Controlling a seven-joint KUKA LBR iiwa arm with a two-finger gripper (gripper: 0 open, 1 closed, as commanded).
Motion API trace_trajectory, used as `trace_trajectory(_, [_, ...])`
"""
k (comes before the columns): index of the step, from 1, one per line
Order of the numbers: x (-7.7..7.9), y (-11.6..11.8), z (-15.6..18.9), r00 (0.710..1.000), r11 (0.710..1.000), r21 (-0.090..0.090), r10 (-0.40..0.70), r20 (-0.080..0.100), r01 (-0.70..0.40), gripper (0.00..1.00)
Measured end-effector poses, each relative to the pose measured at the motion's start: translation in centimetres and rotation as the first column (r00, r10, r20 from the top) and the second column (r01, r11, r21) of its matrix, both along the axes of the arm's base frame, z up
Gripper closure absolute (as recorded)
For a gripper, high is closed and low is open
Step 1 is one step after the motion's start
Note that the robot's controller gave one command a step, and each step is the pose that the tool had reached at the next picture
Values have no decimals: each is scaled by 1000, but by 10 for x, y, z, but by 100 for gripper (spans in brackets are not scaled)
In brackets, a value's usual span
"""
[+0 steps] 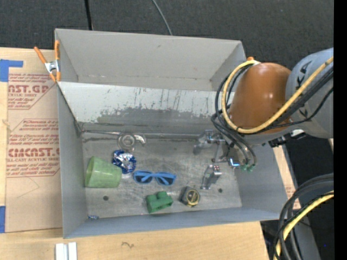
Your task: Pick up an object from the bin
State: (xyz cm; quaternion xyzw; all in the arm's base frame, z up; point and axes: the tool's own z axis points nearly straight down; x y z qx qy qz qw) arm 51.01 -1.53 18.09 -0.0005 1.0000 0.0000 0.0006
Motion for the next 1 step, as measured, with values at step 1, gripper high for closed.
trace_trajectory(1, [-7,41,-106,900,901,-6,435,16,-435,0])
